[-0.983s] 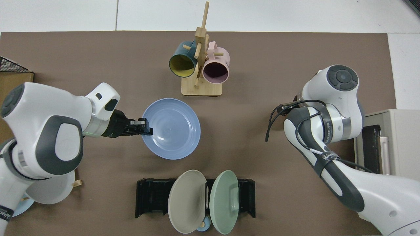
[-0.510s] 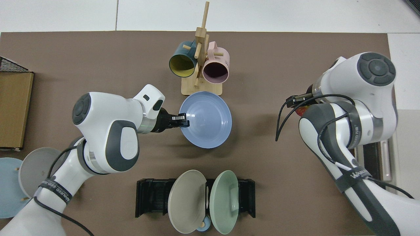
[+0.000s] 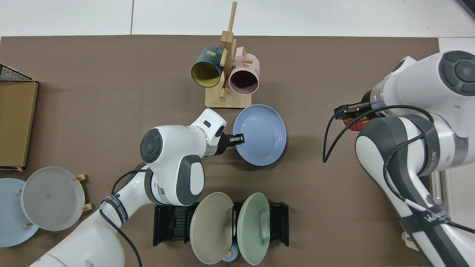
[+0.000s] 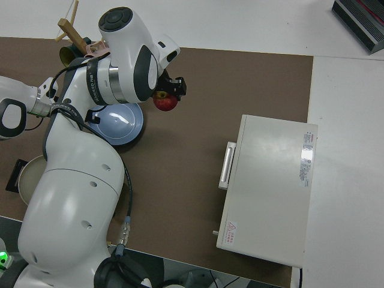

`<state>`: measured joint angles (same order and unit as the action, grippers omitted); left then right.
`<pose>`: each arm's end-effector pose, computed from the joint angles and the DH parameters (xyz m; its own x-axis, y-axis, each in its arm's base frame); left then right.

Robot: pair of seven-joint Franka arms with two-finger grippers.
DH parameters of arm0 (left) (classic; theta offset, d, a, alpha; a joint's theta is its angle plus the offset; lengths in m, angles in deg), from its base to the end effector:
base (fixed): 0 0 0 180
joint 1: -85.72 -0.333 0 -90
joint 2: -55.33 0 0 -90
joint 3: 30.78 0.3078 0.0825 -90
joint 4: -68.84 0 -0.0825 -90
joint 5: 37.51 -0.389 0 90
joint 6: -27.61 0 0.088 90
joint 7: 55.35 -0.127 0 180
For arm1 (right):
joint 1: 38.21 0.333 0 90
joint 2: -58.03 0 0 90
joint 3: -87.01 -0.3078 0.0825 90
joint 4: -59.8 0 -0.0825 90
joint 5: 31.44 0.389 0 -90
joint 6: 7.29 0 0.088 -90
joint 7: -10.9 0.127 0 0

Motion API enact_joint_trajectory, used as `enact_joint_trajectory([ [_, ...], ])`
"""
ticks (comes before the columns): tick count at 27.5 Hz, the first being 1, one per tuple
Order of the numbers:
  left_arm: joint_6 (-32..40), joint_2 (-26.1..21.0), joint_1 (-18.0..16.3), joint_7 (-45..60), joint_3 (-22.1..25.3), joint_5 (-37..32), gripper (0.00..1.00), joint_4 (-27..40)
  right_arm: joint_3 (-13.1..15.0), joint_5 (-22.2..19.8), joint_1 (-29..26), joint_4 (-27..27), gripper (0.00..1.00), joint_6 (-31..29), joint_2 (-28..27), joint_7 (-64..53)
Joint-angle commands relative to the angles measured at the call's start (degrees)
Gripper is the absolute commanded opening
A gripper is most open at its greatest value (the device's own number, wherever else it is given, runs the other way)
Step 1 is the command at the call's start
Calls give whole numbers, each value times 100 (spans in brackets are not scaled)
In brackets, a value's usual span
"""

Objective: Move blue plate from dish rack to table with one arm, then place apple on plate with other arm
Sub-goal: 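Carry the blue plate out and lower it onto the table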

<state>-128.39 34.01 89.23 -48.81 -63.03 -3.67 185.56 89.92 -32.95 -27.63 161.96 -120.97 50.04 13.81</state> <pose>0.5290 -0.3468 0.2900 0.9927 0.0886 0.0824 0.0273 -0.8277 0.5606 0.6084 0.0809 0.4486 0.9936 0.0942 0.0631 0.0926 -0.9953 0.0286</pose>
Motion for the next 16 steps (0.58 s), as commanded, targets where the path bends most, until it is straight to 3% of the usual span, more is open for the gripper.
enact_joint_trajectory([
  [1, -167, -118, 44, 163, -9, -167, 31, -70, -53, -33, -38, 6, 7, 74, 52, 113],
  [4, -167, -118, 53, 163, -9, -167, 55, -61, -53, -33, -21, 24, 7, 66, 52, 140],
  [8, -176, -109, 88, 146, -1, -185, 80, -61, -53, -33, -3, 33, 7, 66, 52, 140],
  [12, -27, 22, 53, 155, 8, -185, 83, -35, -62, -25, 23, 50, 7, 66, 52, 148],
  [16, 666, 434, 35, 155, 201, -202, 85, -26, -80, -25, 23, 50, 7, 57, 52, 192],
])
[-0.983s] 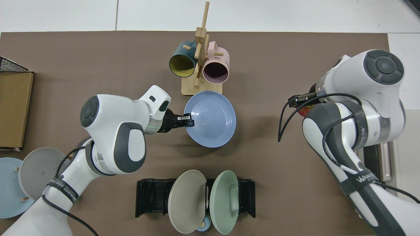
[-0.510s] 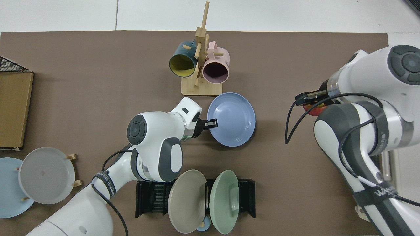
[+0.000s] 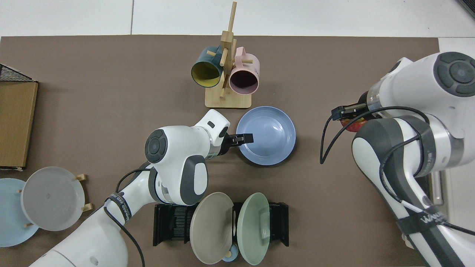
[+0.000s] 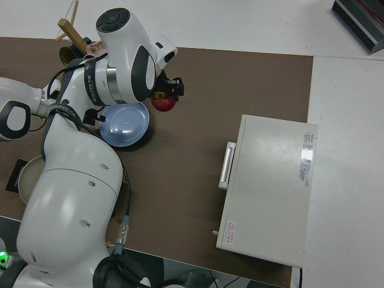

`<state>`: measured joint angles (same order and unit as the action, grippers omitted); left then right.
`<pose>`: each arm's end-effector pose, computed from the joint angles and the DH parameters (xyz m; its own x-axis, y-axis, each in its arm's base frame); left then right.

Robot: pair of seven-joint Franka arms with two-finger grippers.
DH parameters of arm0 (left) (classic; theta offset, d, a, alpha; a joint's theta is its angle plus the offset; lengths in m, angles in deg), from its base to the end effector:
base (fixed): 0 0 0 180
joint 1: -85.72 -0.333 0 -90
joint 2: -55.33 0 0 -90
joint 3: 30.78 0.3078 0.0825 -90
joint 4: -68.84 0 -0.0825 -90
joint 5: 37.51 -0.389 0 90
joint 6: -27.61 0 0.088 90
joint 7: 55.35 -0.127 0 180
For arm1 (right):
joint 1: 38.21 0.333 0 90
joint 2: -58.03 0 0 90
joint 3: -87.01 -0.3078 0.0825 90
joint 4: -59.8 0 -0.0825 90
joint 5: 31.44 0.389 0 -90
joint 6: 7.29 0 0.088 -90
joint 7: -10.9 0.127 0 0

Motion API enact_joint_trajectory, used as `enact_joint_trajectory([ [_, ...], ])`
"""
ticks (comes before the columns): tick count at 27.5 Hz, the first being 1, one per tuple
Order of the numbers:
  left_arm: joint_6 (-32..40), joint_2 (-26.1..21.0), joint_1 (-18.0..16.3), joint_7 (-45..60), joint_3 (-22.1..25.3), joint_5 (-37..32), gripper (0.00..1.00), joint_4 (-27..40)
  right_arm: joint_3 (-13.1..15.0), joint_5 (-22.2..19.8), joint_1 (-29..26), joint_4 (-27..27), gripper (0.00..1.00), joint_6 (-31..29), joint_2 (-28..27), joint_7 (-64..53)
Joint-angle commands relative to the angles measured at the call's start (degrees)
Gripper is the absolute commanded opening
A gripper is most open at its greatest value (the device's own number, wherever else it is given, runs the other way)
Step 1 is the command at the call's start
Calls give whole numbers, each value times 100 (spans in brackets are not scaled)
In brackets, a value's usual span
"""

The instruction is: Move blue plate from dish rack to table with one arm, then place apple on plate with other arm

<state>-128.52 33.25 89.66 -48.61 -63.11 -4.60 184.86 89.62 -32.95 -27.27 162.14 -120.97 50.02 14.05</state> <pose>0.5293 -0.3529 0.2888 0.9933 0.0751 0.0874 0.0134 -0.8286 0.5596 0.6069 0.0877 0.4468 0.9931 0.1014 0.0596 0.0999 -0.9946 0.0278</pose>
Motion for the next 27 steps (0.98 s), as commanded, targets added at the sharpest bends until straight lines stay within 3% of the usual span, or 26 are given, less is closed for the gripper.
enact_joint_trajectory([
  [1, 907, 651, -7, 135, 323, -109, 86, 44, -50, -34, -13, 32, 7, 48, 63, 169],
  [4, 1803, 1029, -7, 152, 648, -275, 87, 27, -58, -34, 40, 32, 7, 48, 63, 230],
  [8, 2743, 1548, -25, 371, 1070, -1099, 87, -26, -58, -34, 93, 41, 7, 57, 63, 292],
  [11, 3473, 1908, -51, 495, 1264, -1654, 98, -175, -58, -34, 136, 41, 7, 57, 54, 318],
  [13, 3974, 2137, -95, 486, 1396, -1936, 98, -280, -58, -34, 189, 41, 7, 48, 54, 449],
  [18, 5030, 2349, -112, 434, 1712, -2533, 98, -728, -58, -60, 487, 41, 6, -22, 19, 923],
  [27, 6331, 2340, -270, 302, 1835, -3325, 99, -1818, -58, -51, 1226, 24, 1, -286, -227, 2013],
])
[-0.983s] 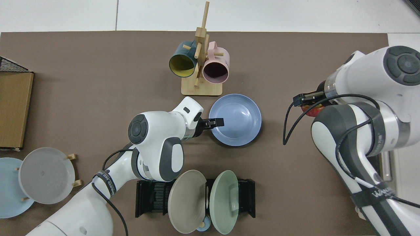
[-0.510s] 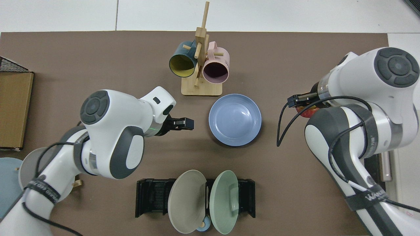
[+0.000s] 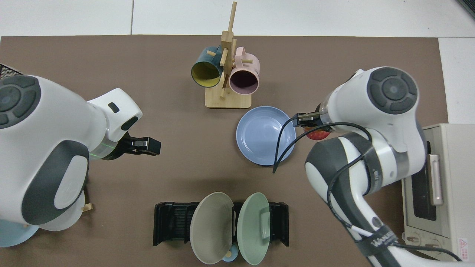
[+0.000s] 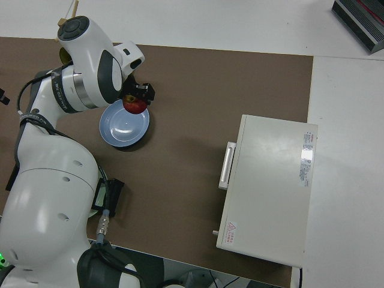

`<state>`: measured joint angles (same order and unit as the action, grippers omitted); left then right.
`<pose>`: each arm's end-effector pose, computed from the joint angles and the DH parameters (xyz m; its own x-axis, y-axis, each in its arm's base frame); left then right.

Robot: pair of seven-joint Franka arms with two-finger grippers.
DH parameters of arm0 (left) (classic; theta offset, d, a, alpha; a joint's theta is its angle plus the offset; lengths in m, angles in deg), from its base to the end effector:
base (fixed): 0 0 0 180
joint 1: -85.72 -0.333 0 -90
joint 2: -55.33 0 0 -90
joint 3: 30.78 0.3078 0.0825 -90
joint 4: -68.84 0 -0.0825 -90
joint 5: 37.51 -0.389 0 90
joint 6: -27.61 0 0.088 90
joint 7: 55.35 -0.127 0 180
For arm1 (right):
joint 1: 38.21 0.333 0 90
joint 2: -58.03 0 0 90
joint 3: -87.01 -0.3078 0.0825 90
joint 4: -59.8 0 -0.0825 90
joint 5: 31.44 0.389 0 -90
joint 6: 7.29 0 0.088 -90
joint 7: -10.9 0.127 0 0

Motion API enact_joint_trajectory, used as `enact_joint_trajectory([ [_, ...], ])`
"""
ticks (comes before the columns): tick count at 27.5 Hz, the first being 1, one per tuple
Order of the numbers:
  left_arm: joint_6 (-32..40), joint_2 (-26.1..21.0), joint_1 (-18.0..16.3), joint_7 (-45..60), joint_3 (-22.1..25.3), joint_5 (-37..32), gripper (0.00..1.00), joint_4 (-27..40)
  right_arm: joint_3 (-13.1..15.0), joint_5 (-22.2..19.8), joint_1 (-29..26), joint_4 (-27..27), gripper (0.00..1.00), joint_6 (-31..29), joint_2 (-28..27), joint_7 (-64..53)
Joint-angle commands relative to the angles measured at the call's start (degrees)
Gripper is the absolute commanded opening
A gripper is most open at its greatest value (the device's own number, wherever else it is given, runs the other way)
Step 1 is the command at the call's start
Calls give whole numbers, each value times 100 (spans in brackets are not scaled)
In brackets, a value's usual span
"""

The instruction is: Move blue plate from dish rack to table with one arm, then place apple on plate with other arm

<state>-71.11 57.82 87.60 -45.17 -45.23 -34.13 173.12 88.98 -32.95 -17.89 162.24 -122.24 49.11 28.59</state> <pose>0.5236 -0.1622 0.5132 0.9933 -0.0971 -0.0625 -0.0949 -0.9948 0.0364 0.5863 0.1932 0.4383 0.9974 0.0227 0.0686 0.0221 -0.9997 0.0095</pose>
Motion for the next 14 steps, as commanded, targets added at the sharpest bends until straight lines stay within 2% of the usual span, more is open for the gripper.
enact_joint_trajectory([
  [1, 695, -117, -99, -77, 99, -381, 99, -759, 6, -51, 358, 13, 1, -168, -179, 699],
  [7, 1337, -117, -100, -428, 451, -390, 99, -1322, 6, -86, 588, 31, 1, -554, -495, 1008],
  [14, 1382, -196, -135, -684, 627, -372, 99, -1445, 6, -25, 763, 31, 2, -967, -952, 1218],
])
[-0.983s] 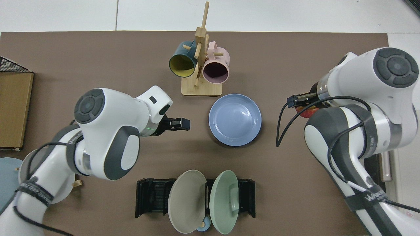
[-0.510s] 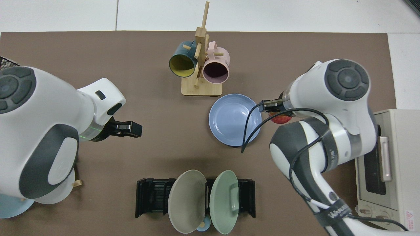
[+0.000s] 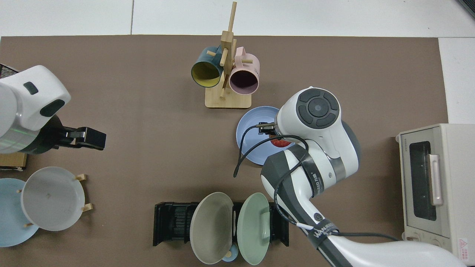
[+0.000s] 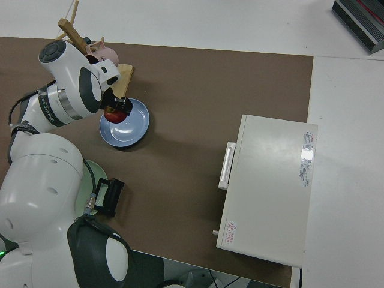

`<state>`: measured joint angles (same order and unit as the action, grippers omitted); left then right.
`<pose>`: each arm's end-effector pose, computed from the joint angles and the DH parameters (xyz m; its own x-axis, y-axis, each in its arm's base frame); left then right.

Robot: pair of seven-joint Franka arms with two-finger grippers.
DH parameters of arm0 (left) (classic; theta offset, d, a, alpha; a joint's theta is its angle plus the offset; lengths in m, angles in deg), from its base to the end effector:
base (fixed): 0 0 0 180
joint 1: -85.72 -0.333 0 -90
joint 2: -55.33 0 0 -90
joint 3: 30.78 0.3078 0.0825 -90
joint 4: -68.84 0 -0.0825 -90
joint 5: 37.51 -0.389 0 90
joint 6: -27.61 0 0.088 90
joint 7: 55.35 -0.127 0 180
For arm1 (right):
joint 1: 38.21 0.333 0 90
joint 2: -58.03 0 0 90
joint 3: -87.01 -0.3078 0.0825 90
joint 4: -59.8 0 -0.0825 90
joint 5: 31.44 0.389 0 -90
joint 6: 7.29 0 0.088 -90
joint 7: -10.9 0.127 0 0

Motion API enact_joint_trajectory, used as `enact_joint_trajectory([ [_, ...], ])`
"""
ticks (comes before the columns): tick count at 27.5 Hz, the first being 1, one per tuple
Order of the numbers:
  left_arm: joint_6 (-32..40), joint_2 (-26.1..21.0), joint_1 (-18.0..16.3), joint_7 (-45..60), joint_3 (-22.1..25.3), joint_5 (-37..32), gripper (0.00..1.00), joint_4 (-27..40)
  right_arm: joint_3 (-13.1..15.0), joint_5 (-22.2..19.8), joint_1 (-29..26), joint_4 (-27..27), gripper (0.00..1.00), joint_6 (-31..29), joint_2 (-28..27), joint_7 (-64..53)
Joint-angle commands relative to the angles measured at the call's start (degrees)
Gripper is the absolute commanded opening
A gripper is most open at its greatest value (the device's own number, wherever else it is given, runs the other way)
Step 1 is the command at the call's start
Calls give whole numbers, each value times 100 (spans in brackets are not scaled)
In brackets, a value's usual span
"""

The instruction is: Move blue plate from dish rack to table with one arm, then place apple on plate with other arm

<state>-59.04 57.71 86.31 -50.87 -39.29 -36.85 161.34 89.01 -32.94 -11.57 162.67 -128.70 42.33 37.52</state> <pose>0.5318 -0.0883 0.5933 0.9949 -0.0804 -0.0612 -0.0805 -0.9968 0.0006 0.5801 0.2656 0.3711 0.9981 -0.0197 0.0587 -0.0201 -0.9998 0.0069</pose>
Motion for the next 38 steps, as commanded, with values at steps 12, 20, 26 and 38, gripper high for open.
enact_joint_trajectory([
  [12, 184, -142, -32, -114, 42, -92, 100, -311, 2, 9, 219, -30, 22, -1015, -882, 450],
  [20, 166, -133, -147, -78, 77, -92, 100, -320, 11, 27, 245, -47, 100, -876, -821, 406],
  [26, 166, -124, -147, -69, 86, -92, 100, -320, 29, 35, 166, -74, 100, -559, -514, 379],
  [38, 166, -124, -155, -69, 95, -92, 100, -320, 90, -44, -756, -21, 100, -357, 304, -1350],
])
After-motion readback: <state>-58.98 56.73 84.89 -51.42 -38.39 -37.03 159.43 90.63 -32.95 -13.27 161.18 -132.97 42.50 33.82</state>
